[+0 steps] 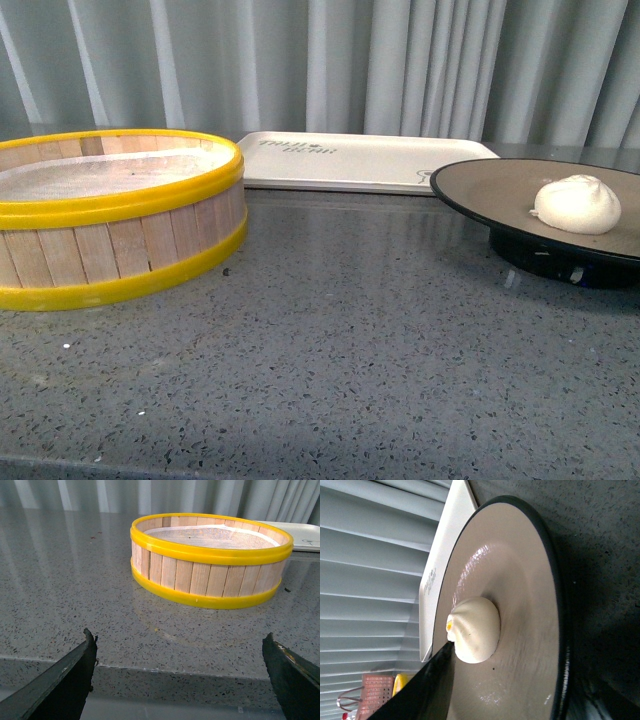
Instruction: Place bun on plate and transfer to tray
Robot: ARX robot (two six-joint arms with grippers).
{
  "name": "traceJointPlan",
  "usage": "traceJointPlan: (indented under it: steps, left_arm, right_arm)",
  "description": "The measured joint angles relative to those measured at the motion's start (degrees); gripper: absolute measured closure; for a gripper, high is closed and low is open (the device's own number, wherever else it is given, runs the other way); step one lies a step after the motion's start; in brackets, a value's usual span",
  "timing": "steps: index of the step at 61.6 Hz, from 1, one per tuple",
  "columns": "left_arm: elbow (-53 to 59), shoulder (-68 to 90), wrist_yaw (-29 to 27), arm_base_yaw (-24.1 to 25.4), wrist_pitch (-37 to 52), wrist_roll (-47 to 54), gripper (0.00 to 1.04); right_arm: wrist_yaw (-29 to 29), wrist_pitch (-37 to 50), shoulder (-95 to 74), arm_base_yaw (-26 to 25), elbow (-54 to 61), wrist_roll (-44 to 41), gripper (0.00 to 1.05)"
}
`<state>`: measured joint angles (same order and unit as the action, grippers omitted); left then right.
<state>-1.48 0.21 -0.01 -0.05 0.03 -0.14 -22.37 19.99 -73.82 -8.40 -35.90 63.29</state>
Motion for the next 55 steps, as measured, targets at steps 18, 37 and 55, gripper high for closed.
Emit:
traceJointPlan:
  steps: [18, 37, 55]
  left_arm:
    - [0.0, 0.0, 0.0, 0.0, 0.0, 0.0, 0.07]
    - [0.0, 0.0, 0.0, 0.0, 0.0, 0.0, 0.07]
    - [0.0, 0.0, 0.0, 0.0, 0.0, 0.0, 0.07]
  right_arm:
    - [-0.68, -0.07, 0.35, -0.85, 0.0, 1.53, 0.96]
    - [-1.38, 1.03, 0.98, -1.27, 0.04, 1.86, 1.02]
    - [-1.77, 13.27, 0.37, -0.96, 0.09, 7.69, 1.02]
